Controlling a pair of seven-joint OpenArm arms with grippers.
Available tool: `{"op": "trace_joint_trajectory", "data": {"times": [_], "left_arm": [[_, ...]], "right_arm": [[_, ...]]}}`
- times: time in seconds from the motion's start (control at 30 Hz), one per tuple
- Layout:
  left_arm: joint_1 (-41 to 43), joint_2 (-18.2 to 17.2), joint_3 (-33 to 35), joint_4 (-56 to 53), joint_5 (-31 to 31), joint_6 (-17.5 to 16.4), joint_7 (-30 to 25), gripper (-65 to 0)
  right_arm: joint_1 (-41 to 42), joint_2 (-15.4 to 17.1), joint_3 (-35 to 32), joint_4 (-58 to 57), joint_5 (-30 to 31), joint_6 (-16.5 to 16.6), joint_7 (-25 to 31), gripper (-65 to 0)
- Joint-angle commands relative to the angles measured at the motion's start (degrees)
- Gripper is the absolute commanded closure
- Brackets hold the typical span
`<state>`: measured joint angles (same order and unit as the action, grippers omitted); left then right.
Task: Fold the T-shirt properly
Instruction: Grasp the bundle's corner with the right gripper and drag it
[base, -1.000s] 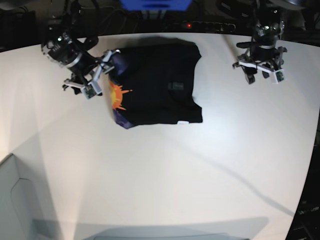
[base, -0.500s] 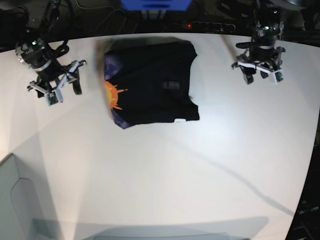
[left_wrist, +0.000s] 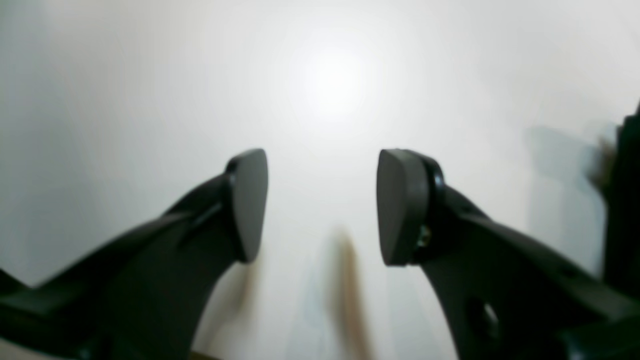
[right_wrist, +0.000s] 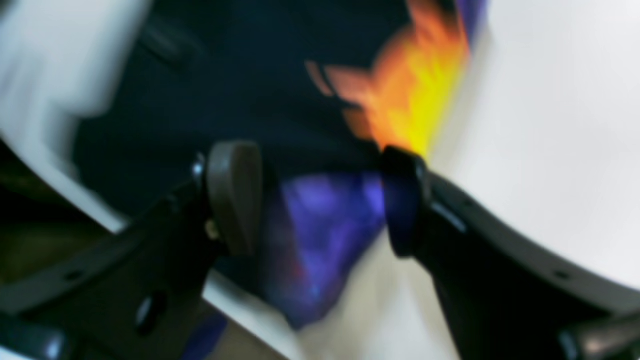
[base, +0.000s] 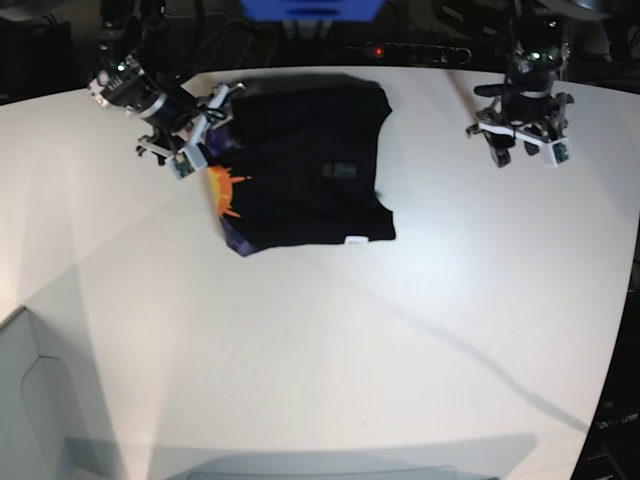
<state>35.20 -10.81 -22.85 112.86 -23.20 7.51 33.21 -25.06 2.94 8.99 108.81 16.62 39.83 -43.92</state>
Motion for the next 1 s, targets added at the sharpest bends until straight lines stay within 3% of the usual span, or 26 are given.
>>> {"op": "trace_joint_trajectory", "data": {"times": [0.0,0.17,0.4,0.63,0.77,0.97], "left_arm": [[0.1,-0.6,-0.4,0.7,0.1,0.0,-1.1,-33.5],[0.1,-2.0,-0.4,-2.3,-0.3,0.0,-1.1,-33.5],[0.0,-2.1,-0.4,-3.8,0.0,0.0,-1.3,-33.5],[-0.1,-1.5,0.2,-3.3,-0.5,0.0,-1.3,-33.5],[-0.1,-0.9,1.8,-3.1,-0.5,0.0,-1.4,-33.7],[-0.2,-0.7,3.3,-3.1,-0.5,0.0,-1.4,-33.7]], "right_arm": [[0.9,0.8,0.4,-0.6,0.0,0.2,1.6,-38.5],[1.4,3.0,5.5,-4.9,-0.6,0.2,5.4,-38.5],[1.7,3.9,8.8,-4.6,-0.6,0.2,5.2,-38.5],[1.9,1.1,10.0,3.7,-0.5,0.2,4.8,-38.6],[5.9,-1.8,8.3,5.6,-0.7,0.2,4.8,-38.7],[14.8,-2.5,2.9,3.0,-0.8,0.2,4.7,-38.8]]}}
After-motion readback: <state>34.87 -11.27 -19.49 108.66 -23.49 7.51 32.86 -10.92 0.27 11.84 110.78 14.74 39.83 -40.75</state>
